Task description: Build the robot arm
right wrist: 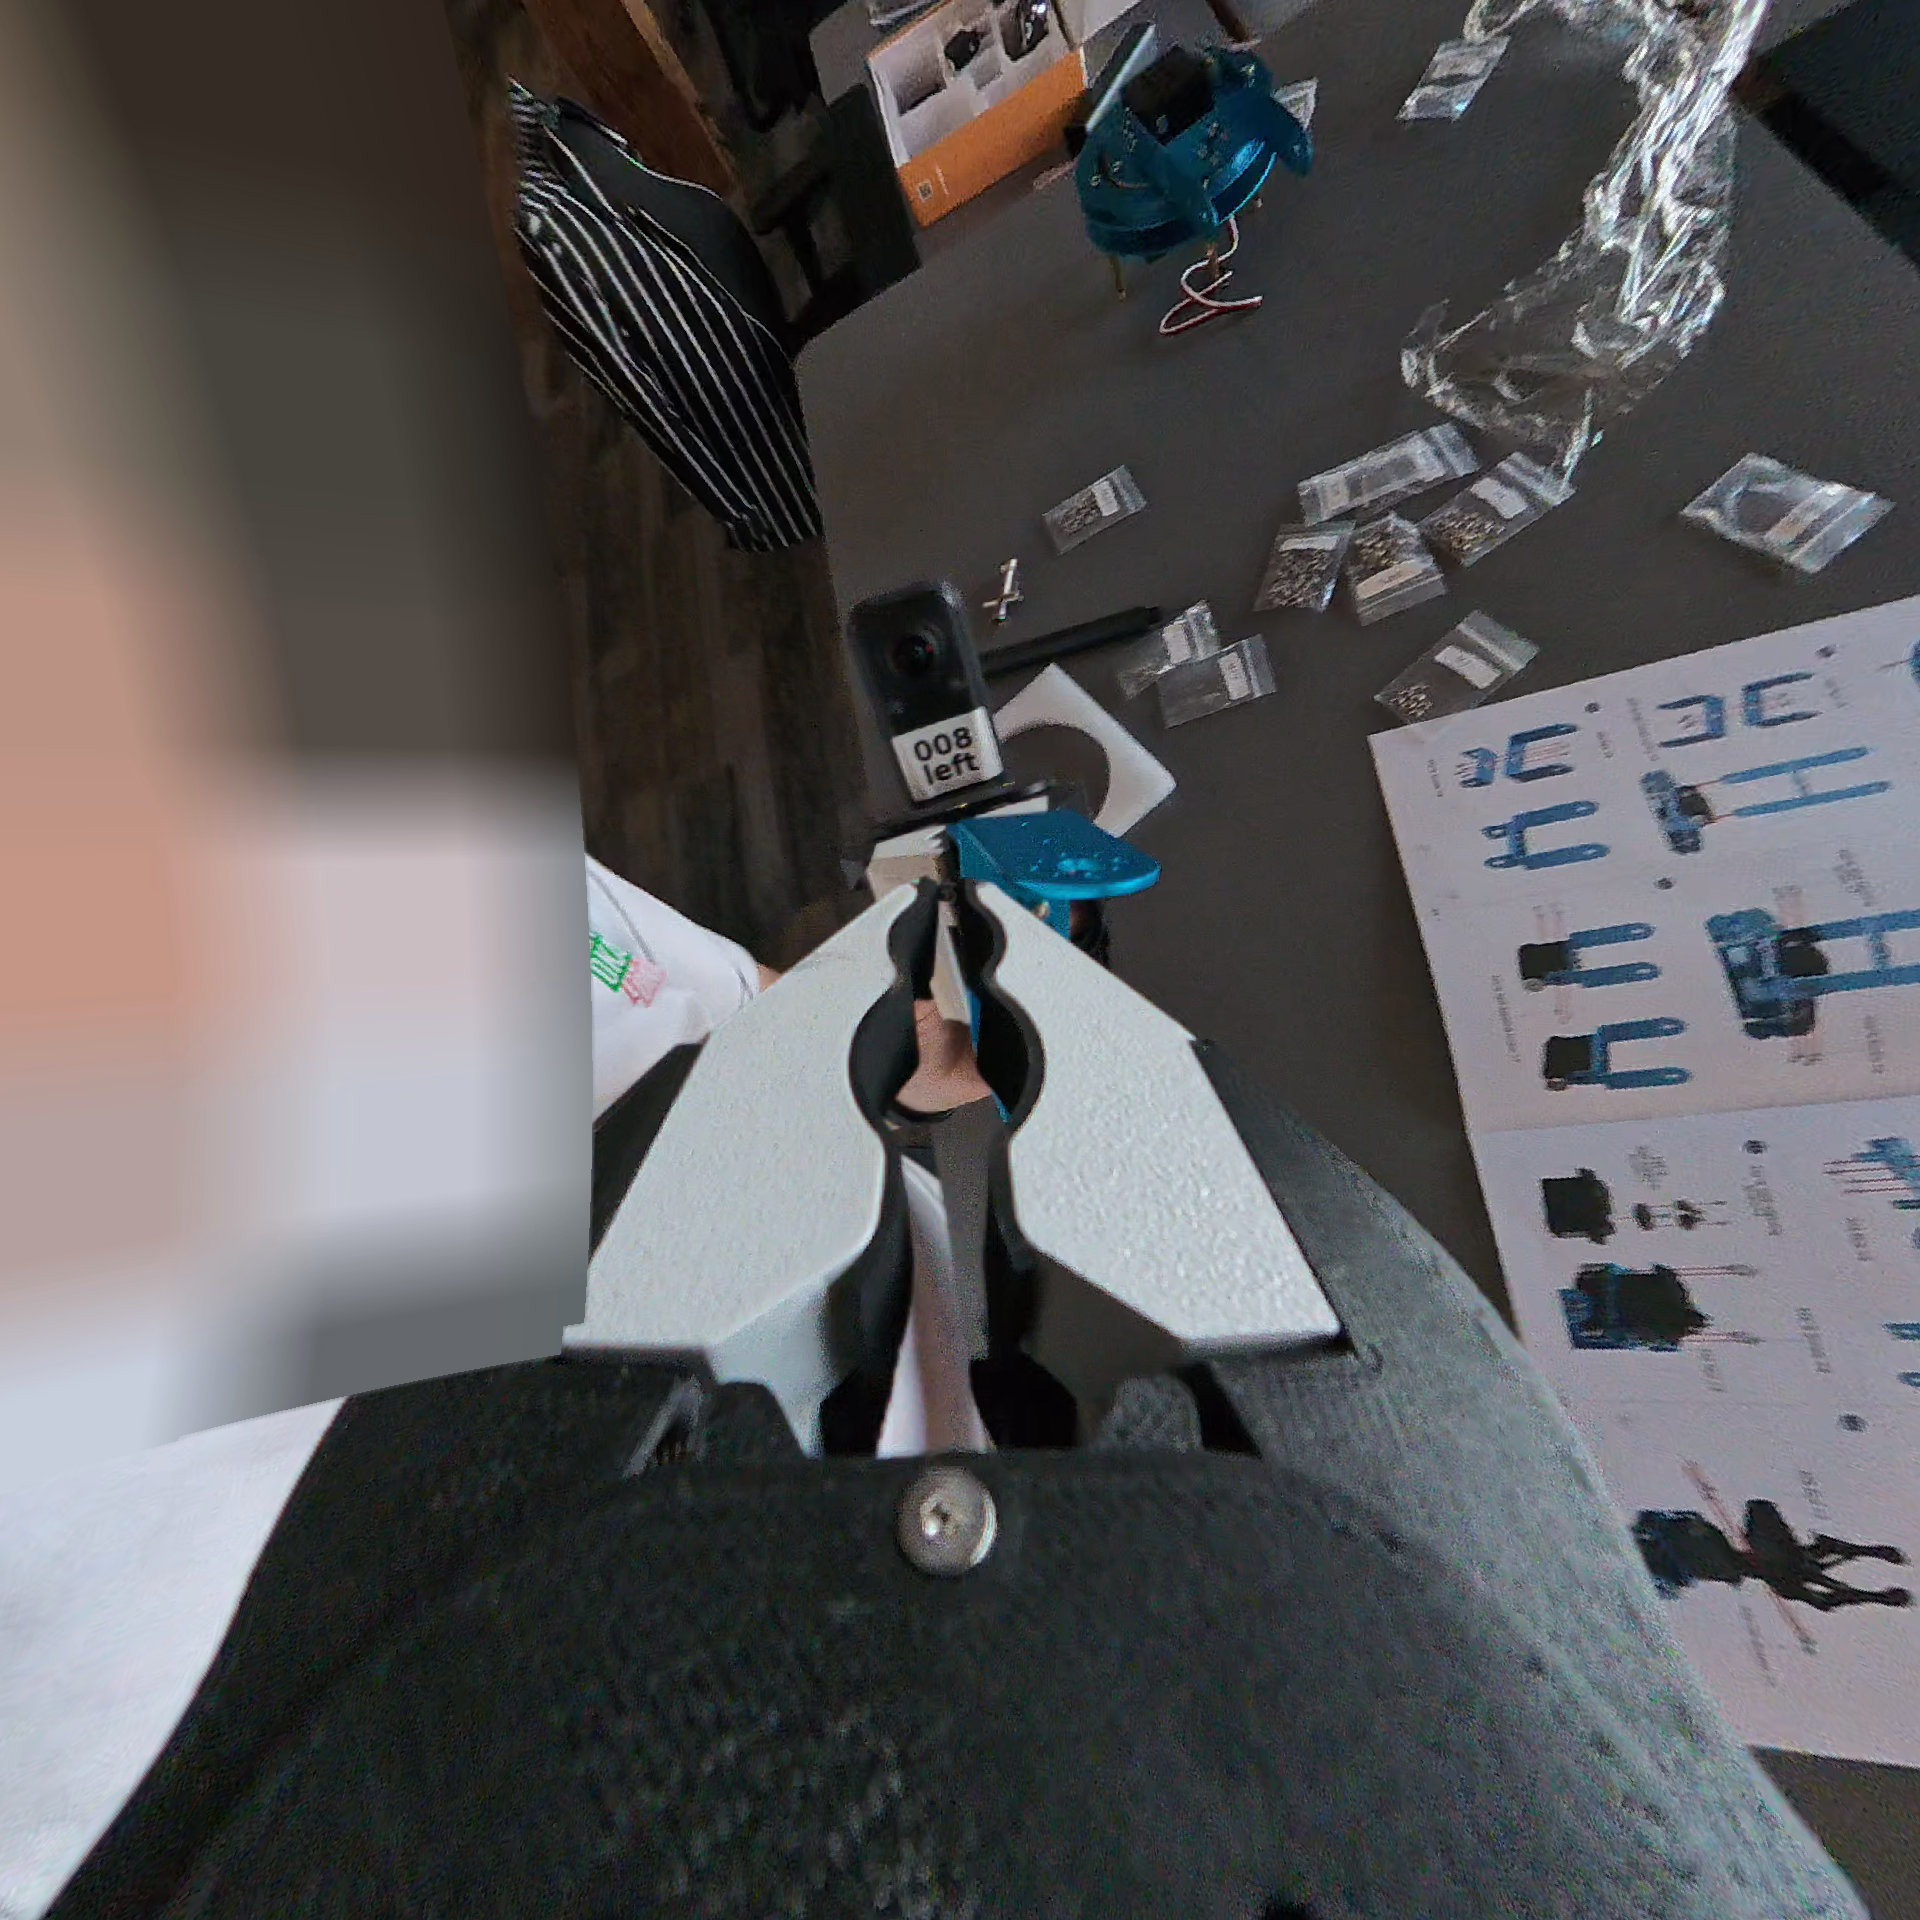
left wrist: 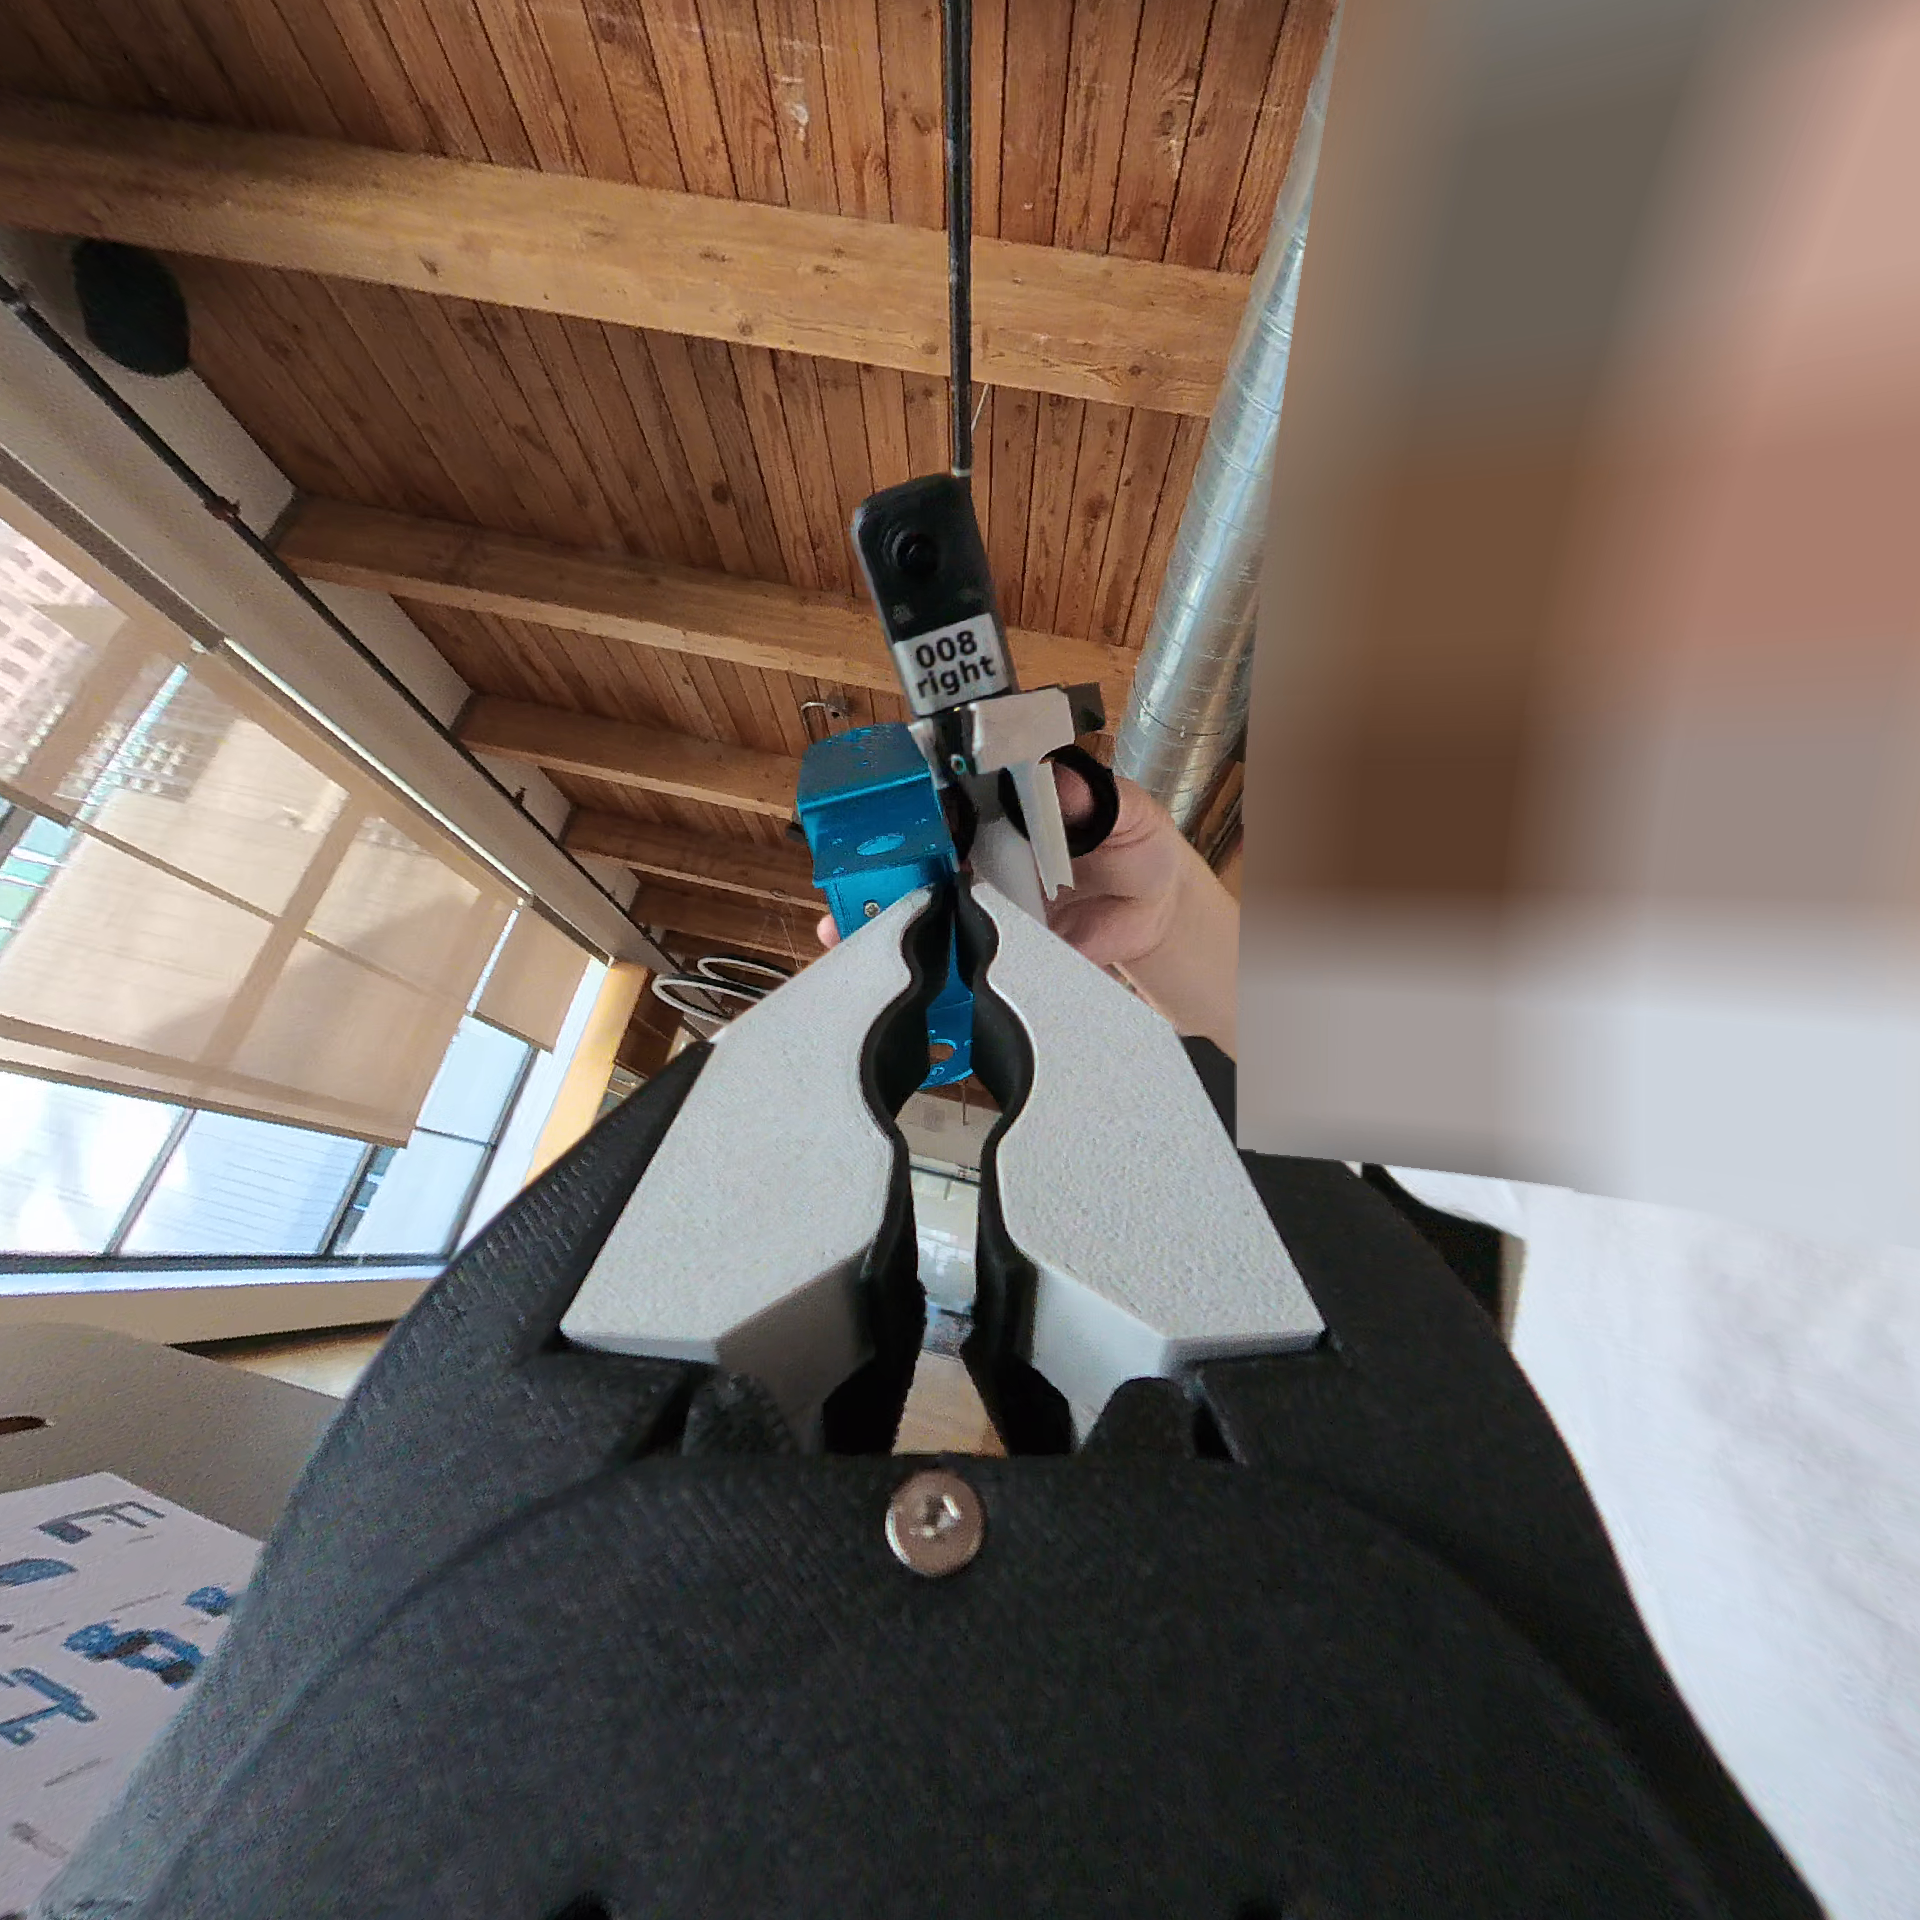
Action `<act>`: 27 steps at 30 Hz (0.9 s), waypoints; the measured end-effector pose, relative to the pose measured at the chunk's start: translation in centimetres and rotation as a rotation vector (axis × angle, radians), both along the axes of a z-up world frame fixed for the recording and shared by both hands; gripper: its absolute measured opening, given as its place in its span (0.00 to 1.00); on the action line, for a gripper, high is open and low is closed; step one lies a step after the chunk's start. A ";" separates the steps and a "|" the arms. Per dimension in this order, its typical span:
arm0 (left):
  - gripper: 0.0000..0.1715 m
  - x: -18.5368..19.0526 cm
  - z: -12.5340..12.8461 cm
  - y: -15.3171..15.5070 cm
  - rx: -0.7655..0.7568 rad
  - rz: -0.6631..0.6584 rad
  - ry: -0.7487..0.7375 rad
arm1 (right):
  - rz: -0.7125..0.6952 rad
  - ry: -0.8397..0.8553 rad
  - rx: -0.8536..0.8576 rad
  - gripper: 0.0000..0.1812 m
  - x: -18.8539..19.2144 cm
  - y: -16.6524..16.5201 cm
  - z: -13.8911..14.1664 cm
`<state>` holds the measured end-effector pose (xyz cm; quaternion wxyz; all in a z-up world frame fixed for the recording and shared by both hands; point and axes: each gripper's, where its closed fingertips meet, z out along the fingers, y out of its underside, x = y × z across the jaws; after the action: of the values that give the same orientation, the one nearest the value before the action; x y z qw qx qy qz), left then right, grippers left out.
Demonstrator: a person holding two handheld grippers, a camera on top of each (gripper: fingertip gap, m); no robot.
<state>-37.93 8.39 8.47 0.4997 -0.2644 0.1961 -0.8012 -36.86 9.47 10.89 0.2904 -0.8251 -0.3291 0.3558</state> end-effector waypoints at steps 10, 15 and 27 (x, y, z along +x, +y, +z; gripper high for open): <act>0.00 -1.5 1.4 -1.7 0.084 0.185 -0.105 | 0.079 -0.329 0.349 0.02 -0.9 -1.4 -0.8; 0.00 -2.4 1.7 -2.7 0.141 0.270 -0.115 | 0.128 -0.359 0.455 0.02 -2.0 -2.4 -1.0; 0.00 -3.2 1.6 -3.4 0.171 0.305 -0.147 | 0.277 -0.304 0.411 0.02 -3.5 -4.1 -1.3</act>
<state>-41.17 4.97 10.10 0.6490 -0.1886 0.1840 -0.7137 -40.38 5.40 9.63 0.3474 -0.7402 -0.5434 0.1901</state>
